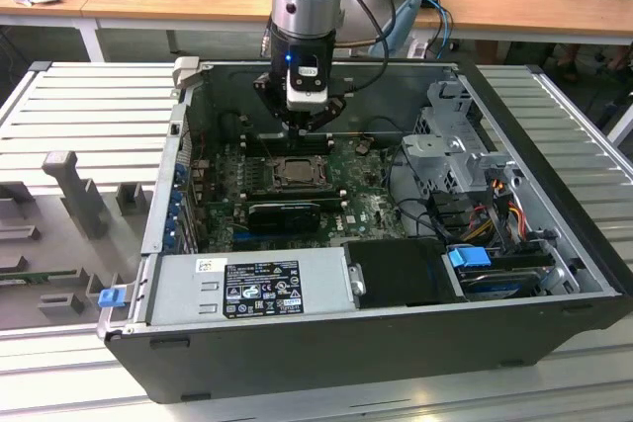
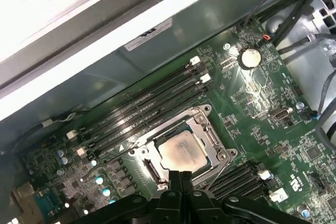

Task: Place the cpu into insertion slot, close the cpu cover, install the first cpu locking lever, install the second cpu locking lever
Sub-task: 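Install the first cpu locking lever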

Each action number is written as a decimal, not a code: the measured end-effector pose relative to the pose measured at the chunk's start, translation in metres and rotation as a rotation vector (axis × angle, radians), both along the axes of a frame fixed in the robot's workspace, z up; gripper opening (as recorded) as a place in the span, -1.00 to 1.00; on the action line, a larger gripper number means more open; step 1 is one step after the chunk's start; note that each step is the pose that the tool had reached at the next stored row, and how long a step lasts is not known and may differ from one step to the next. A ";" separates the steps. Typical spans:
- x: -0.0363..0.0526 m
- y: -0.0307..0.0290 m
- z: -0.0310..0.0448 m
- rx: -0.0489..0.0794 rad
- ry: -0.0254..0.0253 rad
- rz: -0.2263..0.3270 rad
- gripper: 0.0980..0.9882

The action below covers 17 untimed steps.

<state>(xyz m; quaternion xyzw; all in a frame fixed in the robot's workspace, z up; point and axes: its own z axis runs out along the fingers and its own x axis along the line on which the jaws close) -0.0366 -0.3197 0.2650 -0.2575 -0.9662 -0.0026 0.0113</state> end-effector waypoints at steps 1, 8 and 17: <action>0.0000 0.0000 0.0000 0.000 0.0000 0.013 -0.98; 0.0000 0.0000 -0.0001 0.000 -0.0001 0.153 -0.98; 0.0000 0.0000 -0.0001 0.000 -0.0001 0.280 -0.98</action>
